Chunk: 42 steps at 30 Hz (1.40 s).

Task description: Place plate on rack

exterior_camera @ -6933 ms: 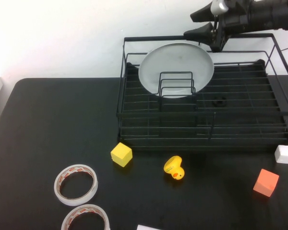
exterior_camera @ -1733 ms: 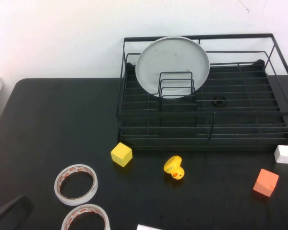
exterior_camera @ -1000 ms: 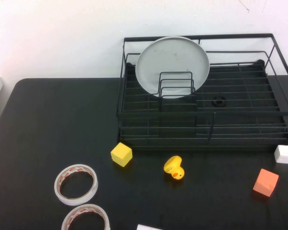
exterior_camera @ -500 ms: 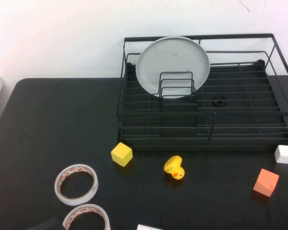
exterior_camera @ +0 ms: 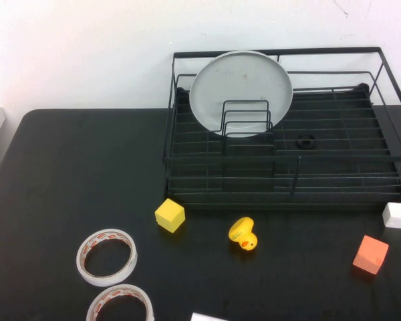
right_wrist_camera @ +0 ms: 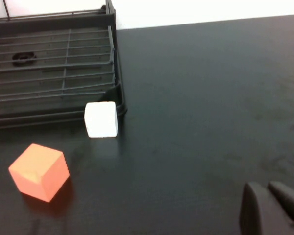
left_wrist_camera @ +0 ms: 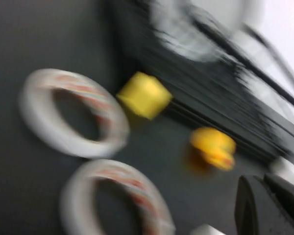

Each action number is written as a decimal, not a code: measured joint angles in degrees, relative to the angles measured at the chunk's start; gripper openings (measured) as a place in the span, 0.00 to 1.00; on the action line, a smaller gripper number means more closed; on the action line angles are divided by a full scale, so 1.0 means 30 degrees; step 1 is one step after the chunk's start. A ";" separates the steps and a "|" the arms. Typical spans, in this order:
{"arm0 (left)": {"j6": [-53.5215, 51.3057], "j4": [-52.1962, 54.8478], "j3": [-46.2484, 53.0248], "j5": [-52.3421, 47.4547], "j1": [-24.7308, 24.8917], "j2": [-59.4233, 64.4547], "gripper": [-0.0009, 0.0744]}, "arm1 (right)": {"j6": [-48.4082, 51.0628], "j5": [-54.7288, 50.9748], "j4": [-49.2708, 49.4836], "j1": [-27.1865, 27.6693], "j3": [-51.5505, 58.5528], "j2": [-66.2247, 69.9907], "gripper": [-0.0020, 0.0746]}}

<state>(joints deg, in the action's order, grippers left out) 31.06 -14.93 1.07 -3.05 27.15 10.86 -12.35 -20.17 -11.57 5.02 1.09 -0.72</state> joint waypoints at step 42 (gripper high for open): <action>-0.8865 0.3596 0.0011 -0.4809 -0.7649 -0.3816 0.01 | 0.0000 0.0000 0.0000 -0.0084 0.0000 0.0000 0.04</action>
<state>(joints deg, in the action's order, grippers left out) 4.46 -4.14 1.10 -17.48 4.20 -0.58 -12.35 -20.17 -11.57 4.77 1.09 -0.72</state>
